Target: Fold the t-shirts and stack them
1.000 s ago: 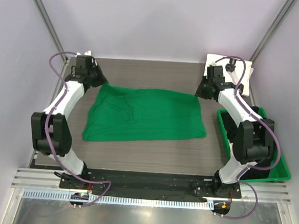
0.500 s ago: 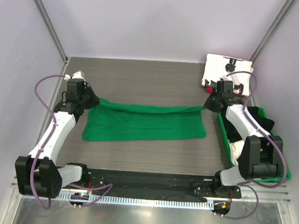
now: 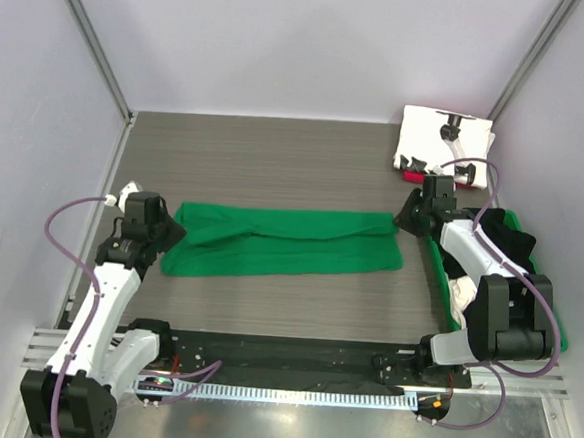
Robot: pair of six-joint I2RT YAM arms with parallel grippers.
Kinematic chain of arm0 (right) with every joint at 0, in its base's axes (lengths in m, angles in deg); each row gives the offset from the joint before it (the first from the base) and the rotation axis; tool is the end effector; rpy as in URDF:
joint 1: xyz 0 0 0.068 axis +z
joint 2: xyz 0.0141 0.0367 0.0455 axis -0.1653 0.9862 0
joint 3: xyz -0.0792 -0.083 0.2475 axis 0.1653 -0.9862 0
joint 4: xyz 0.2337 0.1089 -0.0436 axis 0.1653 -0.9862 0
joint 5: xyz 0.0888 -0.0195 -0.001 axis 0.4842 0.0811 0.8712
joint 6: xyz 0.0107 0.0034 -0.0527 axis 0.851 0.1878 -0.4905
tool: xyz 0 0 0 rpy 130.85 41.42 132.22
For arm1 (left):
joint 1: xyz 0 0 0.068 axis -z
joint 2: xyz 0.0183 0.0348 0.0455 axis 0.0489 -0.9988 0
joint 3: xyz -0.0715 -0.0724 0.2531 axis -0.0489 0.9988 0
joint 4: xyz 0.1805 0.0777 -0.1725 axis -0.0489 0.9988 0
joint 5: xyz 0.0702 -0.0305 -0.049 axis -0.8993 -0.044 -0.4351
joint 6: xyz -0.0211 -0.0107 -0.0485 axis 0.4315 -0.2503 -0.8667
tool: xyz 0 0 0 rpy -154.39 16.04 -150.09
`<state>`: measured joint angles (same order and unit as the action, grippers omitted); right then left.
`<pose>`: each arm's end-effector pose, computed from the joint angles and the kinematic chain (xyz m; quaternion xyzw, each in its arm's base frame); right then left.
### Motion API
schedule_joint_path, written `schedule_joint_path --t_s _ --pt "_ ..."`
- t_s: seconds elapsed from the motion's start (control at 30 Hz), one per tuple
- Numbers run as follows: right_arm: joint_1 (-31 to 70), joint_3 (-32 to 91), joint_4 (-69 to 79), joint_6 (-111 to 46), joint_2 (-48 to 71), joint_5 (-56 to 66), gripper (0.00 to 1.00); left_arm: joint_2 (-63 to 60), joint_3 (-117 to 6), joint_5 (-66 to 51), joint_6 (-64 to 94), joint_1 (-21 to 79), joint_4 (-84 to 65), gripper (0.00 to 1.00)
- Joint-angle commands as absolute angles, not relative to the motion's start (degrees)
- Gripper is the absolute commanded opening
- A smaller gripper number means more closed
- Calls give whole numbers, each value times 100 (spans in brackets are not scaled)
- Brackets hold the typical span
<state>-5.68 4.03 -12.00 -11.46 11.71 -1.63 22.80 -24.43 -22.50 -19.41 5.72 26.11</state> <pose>0.2919 0.0201 0.2153 0.1910 0.9172 0.1023 0.3343 0.1842 -0.0053 0.2610 -0.3616 0.8417 -0.1168 0.3836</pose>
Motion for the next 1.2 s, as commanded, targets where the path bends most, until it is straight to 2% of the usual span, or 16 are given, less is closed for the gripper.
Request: schedule_joint_path --t_s 0.0,0.07,0.1,0.23,0.33,0.57,0.73,0.87,1.0,1.1,1.17 --pt "-652 415 -1030 -1113 918 -36 48 2725 -2201 -2488 -2803 588 3163 36" --pt "-644 529 -1100 -1113 927 34 71 3112 -2086 -2487 -3015 605 3233 45" --pt "-652 564 -1109 -1104 927 139 73 3253 -2016 -2548 -3041 605 3268 48" --pt "-600 784 -1022 -1052 1067 613 73 3561 -1866 -2768 -3007 614 3121 52" --pt "-495 977 -925 -1051 1339 1052 72 3203 -1760 -2576 -2989 632 2665 50" --pt "-99 1233 -863 -1069 2499 1230 67 1077 -2102 -2276 -2804 1009 1574 44" --pt "68 1005 -889 -990 2764 1054 66 -453 -2498 -2127 -2734 1027 1133 42" --pt "252 522 -916 -797 2545 773 65 -1358 -2954 -2206 -2655 1045 993 41" --pt "569 -670 -644 -323 2097 711 65 -2474 -3997 -2066 -2505 1088 1123 39" --pt "998 -1409 -485 213 1265 379 65 -3484 -4728 -2083 -2497 1220 1483 38" --pt "1367 -1736 -503 677 482 245 66 -4229 -5684 -2101 -2497 1361 1694 37"
